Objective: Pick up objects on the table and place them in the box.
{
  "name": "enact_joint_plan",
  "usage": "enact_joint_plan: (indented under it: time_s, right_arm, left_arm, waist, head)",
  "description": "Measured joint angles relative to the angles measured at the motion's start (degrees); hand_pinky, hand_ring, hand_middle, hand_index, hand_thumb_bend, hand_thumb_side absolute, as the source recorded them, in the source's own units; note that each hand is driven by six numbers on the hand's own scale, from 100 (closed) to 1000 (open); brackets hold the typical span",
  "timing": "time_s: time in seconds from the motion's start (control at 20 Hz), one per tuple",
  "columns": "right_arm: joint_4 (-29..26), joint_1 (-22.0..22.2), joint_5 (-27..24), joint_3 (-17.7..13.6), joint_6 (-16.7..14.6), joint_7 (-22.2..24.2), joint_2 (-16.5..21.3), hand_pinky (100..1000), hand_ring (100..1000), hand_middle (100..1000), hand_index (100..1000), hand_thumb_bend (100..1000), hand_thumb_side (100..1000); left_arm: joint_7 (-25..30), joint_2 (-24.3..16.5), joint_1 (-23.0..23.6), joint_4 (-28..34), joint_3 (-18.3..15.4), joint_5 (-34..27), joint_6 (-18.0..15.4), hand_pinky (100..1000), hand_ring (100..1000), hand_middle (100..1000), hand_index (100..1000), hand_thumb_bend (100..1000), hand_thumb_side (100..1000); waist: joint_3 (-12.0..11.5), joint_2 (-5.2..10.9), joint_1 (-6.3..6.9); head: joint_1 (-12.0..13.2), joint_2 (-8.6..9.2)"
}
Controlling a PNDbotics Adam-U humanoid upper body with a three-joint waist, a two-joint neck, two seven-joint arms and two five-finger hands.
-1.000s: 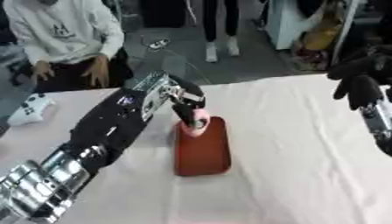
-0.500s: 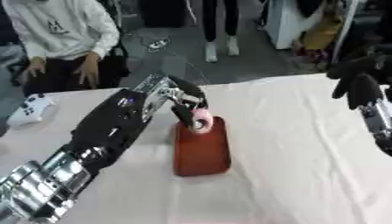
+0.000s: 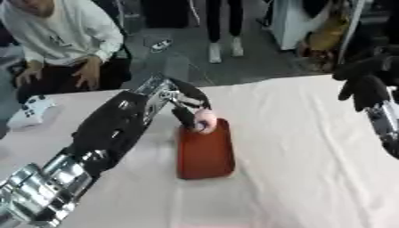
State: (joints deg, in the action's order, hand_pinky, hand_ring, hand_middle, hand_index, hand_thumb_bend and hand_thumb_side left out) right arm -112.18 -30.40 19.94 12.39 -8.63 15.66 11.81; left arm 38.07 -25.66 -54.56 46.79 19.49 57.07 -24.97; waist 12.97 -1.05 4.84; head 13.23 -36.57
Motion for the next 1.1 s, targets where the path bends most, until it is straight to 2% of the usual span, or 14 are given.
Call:
enact_joint_plan:
  time_s: [0.25,0.35,0.45,0.5,0.55,0.6,0.65,0.7,0.75,0.8,0.85,0.9,0.95,1.1]
  right_arm:
    - [0.0,0.0,0.0,0.0,0.0,0.0,0.0,248,434,571,658,100,749]
    - [0.0,0.0,0.0,0.0,0.0,0.0,0.0,248,434,571,658,100,749]
    - [0.0,0.0,0.0,0.0,0.0,0.0,0.0,248,434,571,658,100,749]
    - [0.0,0.0,0.0,0.0,0.0,0.0,0.0,248,434,571,658,100,749]
    - [0.0,0.0,0.0,0.0,0.0,0.0,0.0,248,434,571,658,100,749]
    - [0.0,0.0,0.0,0.0,0.0,0.0,0.0,248,434,571,658,100,749]
    - [0.0,0.0,0.0,0.0,0.0,0.0,0.0,248,434,571,658,100,749]
    - [0.0,0.0,0.0,0.0,0.0,0.0,0.0,248,434,571,658,100,749]
    - [0.0,0.0,0.0,0.0,0.0,0.0,0.0,248,434,571,658,100,749]
    - [0.0,0.0,0.0,0.0,0.0,0.0,0.0,247,434,571,658,100,750]
    - [0.0,0.0,0.0,0.0,0.0,0.0,0.0,247,434,571,658,100,750]
    - [0.0,0.0,0.0,0.0,0.0,0.0,0.0,247,434,571,658,100,750]
    - [0.0,0.0,0.0,0.0,0.0,0.0,0.0,247,434,571,658,100,750]
    - [0.0,0.0,0.0,0.0,0.0,0.0,0.0,247,434,571,658,100,750]
  left_arm:
    - [1.0,0.0,0.0,-0.4,-0.2,1.2,1.0,935,936,947,976,304,756]
    - [1.6,0.0,-0.1,-0.5,-0.4,1.5,1.6,977,964,971,1000,418,794]
    - [2.0,0.0,-0.1,-0.6,-0.4,1.6,2.0,979,966,972,1000,425,792]
    - [2.1,0.0,-0.1,-0.6,-0.5,1.6,2.1,998,981,987,1000,499,782]
    - [2.3,0.0,-0.1,-0.7,-0.6,1.7,2.3,998,981,987,1000,499,782]
    - [2.4,0.0,-0.1,-0.8,-0.7,1.7,2.4,1000,990,996,1000,606,759]
    - [2.5,0.0,-0.1,-0.9,-0.7,1.7,2.5,1000,991,998,1000,624,753]
    - [2.6,0.0,-0.1,-0.9,-0.7,1.7,2.6,1000,999,1000,1000,726,738]
    - [2.7,0.0,-0.1,-0.9,-0.7,1.7,2.7,1000,998,1000,1000,712,741]
    - [2.9,0.0,-0.1,-0.9,-0.7,1.7,2.9,1000,1000,1000,1000,855,758]
    - [3.0,0.0,-0.1,-0.9,-0.7,1.7,3.0,1000,1000,1000,1000,855,758]
    - [3.1,0.0,-0.1,-0.9,-0.7,1.7,3.1,1000,1000,1000,1000,911,787]
    - [3.2,0.0,-0.1,-0.9,-0.7,1.7,3.2,1000,1000,1000,1000,923,793]
    - [3.5,0.0,-0.1,-0.9,-0.9,1.7,3.5,1000,1000,1000,1000,896,798]
  waist:
    - [-0.1,0.0,0.0]
    - [-0.2,0.0,0.0]
    - [-0.2,0.0,0.0]
    - [-0.2,0.0,0.0]
    - [-0.2,0.0,0.0]
    - [-0.2,0.0,0.0]
    - [-0.3,0.0,0.0]
    - [-0.3,0.0,0.0]
    - [-0.3,0.0,0.0]
    - [-0.3,0.0,0.0]
    - [-0.3,0.0,0.0]
    - [-0.4,0.0,0.0]
    - [-0.4,0.0,0.0]
    - [-0.4,0.0,0.0]
  head:
    - [0.0,0.0]
    - [0.0,0.0]
    - [0.0,0.0]
    - [0.0,0.0]
    - [0.0,0.0]
    - [0.0,0.0]
    - [0.0,0.0]
    - [0.0,0.0]
    - [0.0,0.0]
    - [0.0,0.0]
    - [0.0,0.0]
    - [0.0,0.0]
    - [0.0,0.0]
    - [0.0,0.0]
